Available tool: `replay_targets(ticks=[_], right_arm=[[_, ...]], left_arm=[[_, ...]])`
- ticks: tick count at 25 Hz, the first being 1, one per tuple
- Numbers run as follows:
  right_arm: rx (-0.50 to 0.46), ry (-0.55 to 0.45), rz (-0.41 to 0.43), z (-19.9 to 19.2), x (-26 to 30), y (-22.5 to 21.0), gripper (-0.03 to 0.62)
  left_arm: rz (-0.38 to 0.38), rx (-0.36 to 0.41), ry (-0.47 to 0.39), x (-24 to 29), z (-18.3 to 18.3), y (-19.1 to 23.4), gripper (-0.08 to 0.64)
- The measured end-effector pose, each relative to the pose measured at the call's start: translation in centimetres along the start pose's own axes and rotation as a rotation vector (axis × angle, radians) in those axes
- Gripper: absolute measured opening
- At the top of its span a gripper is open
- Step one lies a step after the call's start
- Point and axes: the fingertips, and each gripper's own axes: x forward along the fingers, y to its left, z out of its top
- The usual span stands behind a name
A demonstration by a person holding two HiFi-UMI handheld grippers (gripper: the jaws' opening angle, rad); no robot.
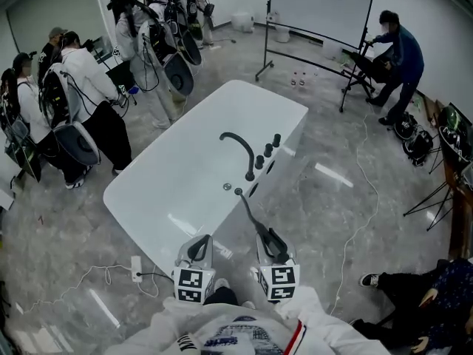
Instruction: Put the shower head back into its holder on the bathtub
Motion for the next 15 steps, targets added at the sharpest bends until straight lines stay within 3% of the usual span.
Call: replay_targets(ticks=[15], right_arm=[[-0.001,0.029,-0.008,0.4,3.6,-1.7,0.138]], left_arm=[[-0.038,-0.006,0.014,5.5,0.8,1.1,0.000]])
